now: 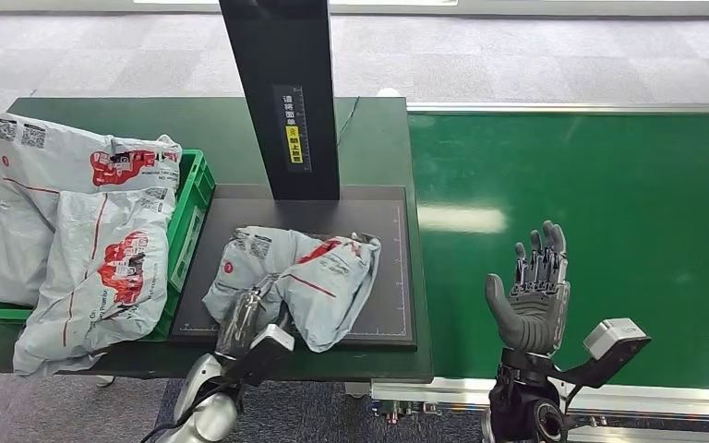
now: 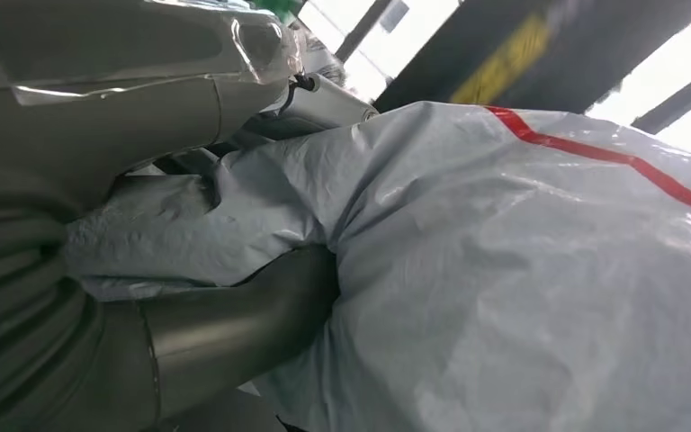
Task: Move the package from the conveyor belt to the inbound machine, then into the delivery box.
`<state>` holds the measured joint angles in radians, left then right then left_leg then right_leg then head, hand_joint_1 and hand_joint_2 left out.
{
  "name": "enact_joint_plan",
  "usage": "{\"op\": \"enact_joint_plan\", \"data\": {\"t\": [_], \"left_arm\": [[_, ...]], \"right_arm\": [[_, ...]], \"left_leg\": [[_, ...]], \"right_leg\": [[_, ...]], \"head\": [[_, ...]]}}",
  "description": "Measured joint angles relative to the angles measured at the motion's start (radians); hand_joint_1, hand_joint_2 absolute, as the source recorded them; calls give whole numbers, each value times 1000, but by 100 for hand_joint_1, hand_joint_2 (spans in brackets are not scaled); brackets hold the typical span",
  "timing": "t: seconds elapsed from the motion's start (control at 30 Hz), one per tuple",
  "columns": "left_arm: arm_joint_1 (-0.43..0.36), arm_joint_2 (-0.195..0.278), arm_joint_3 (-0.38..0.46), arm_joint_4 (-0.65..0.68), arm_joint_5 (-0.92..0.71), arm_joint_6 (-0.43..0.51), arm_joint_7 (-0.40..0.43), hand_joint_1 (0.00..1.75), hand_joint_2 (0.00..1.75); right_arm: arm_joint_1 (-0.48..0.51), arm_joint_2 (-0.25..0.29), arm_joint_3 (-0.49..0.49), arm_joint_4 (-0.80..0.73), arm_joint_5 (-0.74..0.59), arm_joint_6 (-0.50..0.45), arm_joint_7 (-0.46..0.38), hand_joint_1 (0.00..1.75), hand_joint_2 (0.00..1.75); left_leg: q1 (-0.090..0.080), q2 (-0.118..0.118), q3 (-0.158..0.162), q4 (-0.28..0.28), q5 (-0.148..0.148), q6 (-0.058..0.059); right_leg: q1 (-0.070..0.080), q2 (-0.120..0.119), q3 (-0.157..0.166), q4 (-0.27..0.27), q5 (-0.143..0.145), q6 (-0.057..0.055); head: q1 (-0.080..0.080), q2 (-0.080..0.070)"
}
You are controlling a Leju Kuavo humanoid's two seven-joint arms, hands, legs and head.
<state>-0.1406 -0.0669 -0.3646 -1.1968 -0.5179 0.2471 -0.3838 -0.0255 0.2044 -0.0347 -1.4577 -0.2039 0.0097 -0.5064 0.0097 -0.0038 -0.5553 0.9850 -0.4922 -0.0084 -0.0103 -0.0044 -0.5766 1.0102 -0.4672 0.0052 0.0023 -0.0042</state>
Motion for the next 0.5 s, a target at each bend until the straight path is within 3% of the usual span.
{"op": "enact_joint_plan", "data": {"t": [0.3, 0.4, 0.5], "left_arm": [[259, 39, 162, -623, 329, 39, -277, 175, 175], [272, 41, 242, -768, 400, 41, -310, 175, 175], [236, 51, 333, -846, 472, 25, -292, 175, 175]], "right_arm": [[51, -7, -16, -15, -1, -11, -24, 0, 175], [59, -7, -22, -18, 0, -13, -27, 0, 175], [63, -7, -26, -22, 0, -14, -27, 0, 175]], "left_leg": [[1, 4, -2, 0, -2, -1], [1, 3, -2, 0, -2, -1], [1, 4, 0, 0, -2, -1]], "right_leg": [[1, 2, -3, 0, -2, -1], [1, 2, -2, 0, -2, -1], [1, 2, -1, 0, -2, -1]], "head": [[0, 0], [0, 0], [0, 0]]}}
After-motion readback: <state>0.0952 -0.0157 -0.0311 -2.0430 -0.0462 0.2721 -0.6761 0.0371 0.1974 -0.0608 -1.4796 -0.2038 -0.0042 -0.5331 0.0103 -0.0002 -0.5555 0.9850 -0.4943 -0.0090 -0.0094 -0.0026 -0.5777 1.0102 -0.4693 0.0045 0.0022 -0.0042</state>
